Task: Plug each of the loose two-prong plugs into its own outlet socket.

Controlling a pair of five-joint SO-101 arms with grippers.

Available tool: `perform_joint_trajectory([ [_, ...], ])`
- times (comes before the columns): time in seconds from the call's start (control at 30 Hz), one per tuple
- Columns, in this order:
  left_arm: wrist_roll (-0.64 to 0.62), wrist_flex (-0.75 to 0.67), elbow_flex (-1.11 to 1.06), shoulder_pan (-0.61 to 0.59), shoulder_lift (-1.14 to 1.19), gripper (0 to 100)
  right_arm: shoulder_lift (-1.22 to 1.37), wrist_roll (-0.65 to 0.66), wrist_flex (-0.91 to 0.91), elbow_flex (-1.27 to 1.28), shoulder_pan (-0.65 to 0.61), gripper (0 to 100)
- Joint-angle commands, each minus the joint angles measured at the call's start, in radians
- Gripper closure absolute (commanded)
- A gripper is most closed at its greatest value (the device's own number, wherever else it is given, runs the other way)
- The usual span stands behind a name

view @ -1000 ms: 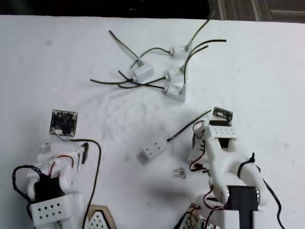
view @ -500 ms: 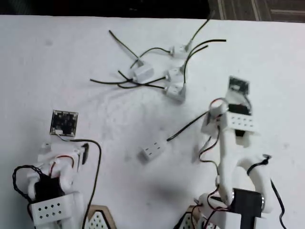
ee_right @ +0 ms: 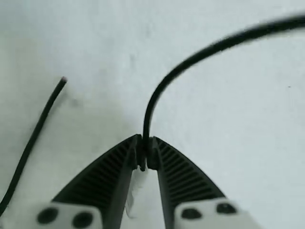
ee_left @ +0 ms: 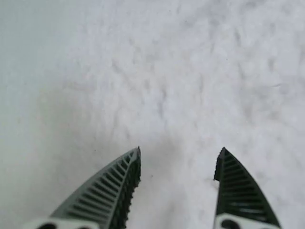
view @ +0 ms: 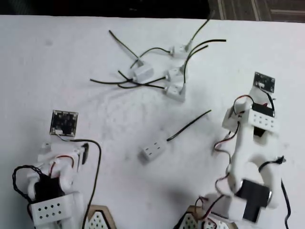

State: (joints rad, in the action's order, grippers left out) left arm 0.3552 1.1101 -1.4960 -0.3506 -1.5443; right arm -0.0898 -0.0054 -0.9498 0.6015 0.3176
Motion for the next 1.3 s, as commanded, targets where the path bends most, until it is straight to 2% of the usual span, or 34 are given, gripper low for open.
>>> perform_joint_trajectory([
  [0.0, 0.008, -0.018, 0.003, -0.008, -0.01, 74, 0.104, 0.029, 0.051, -0.075, 0.025, 98.1],
  [0.2, 0.008, -0.018, 0.003, -0.008, -0.01, 74, 0.183, 0.034, 0.045, -0.175, 0.042, 98.0],
  [0.47, 0.008, -0.02, 0.003, -0.008, -0.01, 74, 0.082, 0.026, -0.147, -0.209, -0.004, 98.0],
  [0.6, 0.008, -0.02, 0.003, -0.008, -0.01, 74, 0.058, 0.025, -0.188, -0.207, -0.035, 96.9],
  [0.77, 0.008, -0.02, 0.003, -0.008, -0.01, 74, 0.05, 0.006, -0.288, -0.209, -0.076, 81.0],
  [0.87, 0.008, -0.02, 0.003, -0.008, -0.01, 74, 0.05, -0.091, -0.349, -0.209, -0.11, 71.2],
  [0.93, 0.008, -0.02, 0.003, -0.008, -0.01, 74, 0.048, -0.132, -0.372, -0.209, -0.134, 68.3],
  [1.27, 0.008, -0.02, 0.003, -0.004, -0.01, 74, 0.048, -0.146, -0.429, -0.226, -0.197, 74.5],
])
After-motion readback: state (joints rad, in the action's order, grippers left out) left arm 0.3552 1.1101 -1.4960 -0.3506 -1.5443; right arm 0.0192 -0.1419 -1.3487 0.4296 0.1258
